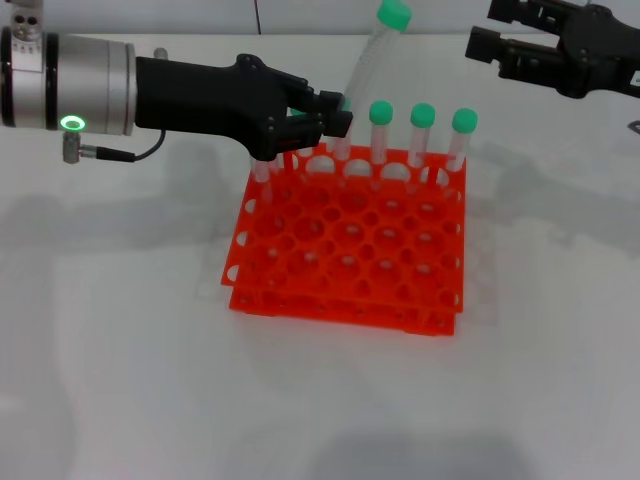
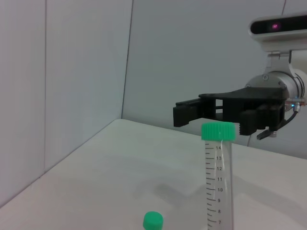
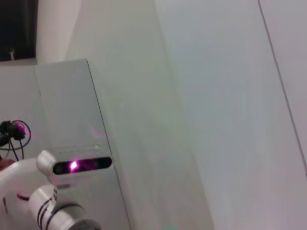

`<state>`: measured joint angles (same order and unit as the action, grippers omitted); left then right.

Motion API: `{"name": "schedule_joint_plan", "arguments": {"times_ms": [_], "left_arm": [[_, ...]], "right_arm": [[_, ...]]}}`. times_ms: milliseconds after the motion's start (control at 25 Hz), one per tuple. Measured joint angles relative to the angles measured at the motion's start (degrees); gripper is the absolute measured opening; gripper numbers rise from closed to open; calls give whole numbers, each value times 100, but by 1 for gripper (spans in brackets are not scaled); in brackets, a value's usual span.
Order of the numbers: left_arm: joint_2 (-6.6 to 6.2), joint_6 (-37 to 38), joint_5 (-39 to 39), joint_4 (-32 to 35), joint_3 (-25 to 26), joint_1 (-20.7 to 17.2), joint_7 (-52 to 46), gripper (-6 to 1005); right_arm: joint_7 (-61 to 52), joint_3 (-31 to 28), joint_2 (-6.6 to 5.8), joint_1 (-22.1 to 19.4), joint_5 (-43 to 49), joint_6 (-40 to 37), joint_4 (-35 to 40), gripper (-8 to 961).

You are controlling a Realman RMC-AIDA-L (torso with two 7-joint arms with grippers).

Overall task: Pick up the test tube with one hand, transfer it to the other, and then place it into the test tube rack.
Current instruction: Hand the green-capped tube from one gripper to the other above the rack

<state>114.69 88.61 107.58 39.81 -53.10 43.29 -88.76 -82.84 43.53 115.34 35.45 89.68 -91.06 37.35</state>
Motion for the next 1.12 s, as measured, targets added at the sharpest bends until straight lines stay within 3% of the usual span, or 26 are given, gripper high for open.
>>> {"name": "schedule_joint_plan", "arguments": {"times_ms": [920, 1120], "left_arm": [[63, -50, -40, 40, 2, 4, 21, 191], [108, -56, -42, 44, 7, 0, 39, 191]], "right_arm": [[223, 951, 53, 277, -787, 147, -404, 779], [230, 1010, 52, 283, -884, 177, -404, 728]]}}
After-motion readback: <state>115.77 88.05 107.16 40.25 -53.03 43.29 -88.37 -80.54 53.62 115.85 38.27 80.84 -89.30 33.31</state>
